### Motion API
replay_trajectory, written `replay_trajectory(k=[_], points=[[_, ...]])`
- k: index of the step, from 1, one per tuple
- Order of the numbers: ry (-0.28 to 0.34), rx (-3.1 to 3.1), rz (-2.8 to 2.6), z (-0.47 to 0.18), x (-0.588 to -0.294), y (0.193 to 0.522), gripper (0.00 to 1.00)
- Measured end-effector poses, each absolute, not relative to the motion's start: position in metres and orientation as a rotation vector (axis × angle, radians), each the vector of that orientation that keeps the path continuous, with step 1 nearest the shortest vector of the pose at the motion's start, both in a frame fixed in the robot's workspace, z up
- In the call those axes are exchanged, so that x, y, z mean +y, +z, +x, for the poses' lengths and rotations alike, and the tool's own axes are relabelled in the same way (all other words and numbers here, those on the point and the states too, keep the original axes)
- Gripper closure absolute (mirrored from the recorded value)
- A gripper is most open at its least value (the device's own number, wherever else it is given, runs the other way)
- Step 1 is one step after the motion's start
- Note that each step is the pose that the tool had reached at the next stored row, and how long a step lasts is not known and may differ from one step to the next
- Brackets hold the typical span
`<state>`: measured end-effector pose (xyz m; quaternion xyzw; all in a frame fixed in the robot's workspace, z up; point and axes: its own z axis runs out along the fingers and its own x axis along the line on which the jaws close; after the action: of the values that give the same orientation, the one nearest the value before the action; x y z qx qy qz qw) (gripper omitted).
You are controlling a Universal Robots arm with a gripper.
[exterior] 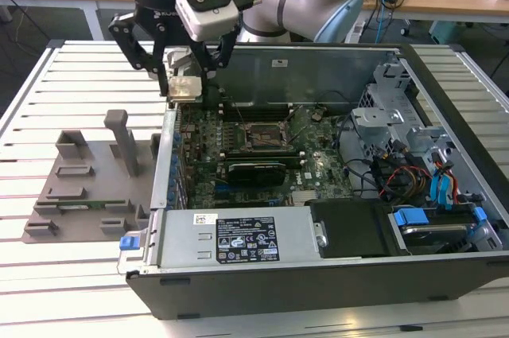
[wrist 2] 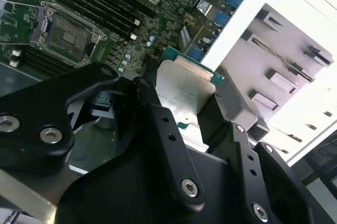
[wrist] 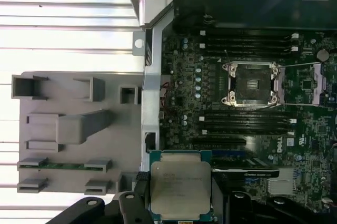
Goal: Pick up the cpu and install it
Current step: 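Pick up the cpu and move it towards the insertion slot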
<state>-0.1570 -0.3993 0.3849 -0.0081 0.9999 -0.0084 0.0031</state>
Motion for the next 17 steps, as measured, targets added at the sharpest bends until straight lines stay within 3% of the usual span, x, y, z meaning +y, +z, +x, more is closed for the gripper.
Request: replay_trajectory(k=[17], points=[[-0.026, 3.166, -0.026, -0.109, -0.393, 0.375, 0.45]])
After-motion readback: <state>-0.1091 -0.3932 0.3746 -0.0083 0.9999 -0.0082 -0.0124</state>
